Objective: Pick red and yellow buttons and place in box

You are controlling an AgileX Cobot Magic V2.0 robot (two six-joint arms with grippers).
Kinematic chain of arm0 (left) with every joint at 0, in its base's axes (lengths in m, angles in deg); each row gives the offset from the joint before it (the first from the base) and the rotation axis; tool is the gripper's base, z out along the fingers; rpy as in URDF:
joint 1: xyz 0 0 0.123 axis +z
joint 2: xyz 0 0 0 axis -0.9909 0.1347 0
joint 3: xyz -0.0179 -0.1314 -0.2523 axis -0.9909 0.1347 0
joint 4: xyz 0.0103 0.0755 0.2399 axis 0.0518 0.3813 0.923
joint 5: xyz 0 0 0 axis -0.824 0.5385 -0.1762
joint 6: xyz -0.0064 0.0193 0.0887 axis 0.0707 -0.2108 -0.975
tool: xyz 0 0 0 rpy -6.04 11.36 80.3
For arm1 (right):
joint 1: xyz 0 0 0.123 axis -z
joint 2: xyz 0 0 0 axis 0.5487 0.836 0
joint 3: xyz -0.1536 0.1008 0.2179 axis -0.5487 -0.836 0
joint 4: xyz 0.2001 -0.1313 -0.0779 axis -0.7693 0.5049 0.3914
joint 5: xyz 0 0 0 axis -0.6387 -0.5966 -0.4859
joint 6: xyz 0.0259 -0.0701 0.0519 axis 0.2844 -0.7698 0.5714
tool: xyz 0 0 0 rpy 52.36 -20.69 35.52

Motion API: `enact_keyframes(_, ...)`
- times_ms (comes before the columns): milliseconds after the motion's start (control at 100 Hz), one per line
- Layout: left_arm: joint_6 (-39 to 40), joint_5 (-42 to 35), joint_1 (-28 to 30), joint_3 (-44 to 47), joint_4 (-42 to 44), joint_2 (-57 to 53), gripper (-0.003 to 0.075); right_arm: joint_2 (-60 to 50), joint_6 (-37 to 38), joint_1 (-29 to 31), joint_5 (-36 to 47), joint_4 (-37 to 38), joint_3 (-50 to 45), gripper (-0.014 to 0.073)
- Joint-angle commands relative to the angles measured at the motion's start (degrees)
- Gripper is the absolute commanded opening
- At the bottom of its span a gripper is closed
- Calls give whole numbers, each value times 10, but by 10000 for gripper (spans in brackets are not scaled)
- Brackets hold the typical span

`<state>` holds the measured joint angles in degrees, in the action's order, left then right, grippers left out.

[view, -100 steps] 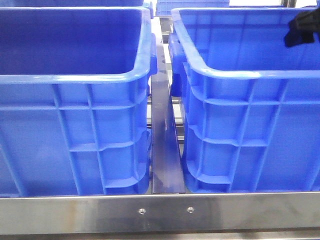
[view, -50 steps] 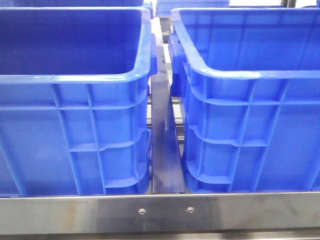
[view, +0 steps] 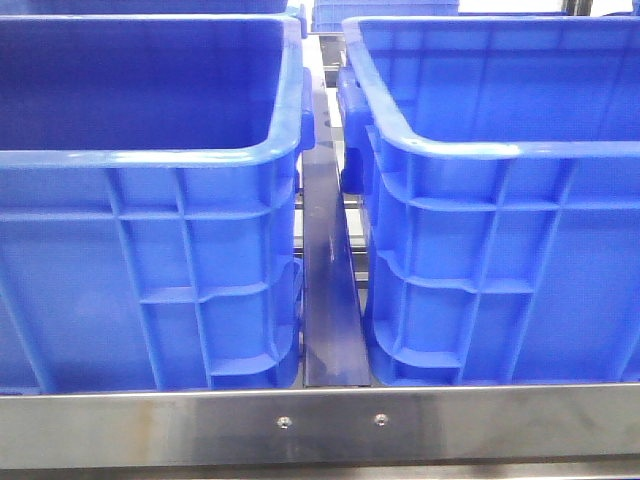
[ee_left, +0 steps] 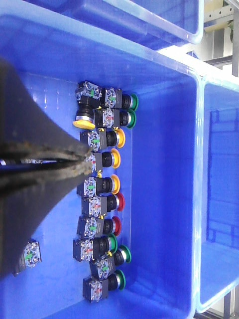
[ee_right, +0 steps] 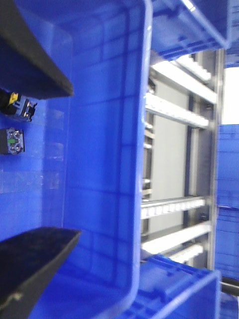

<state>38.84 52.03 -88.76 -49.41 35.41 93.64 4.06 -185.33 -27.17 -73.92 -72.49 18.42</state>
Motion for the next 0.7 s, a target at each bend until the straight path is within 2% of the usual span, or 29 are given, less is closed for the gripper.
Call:
enact_keyframes(0,5,-41,0,-14,-2,4,-19,-43,7,2,-10,-56,2,485)
enact_keyframes(80,5,-41,0,-14,-2,4,-19,-71,8,2,-10,-56,-6,372)
enact_keyframes(250,5,-40,0,-14,-2,4,-19,-95,8,2,-16,-56,-11,56)
enact_keyframes(340,5,-40,0,-14,-2,4,-19,-95,8,2,-17,-56,-11,-76)
enact_keyframes(690,5,-40,0,-14,-2,4,-19,-95,8,2,-27,-56,-11,-69)
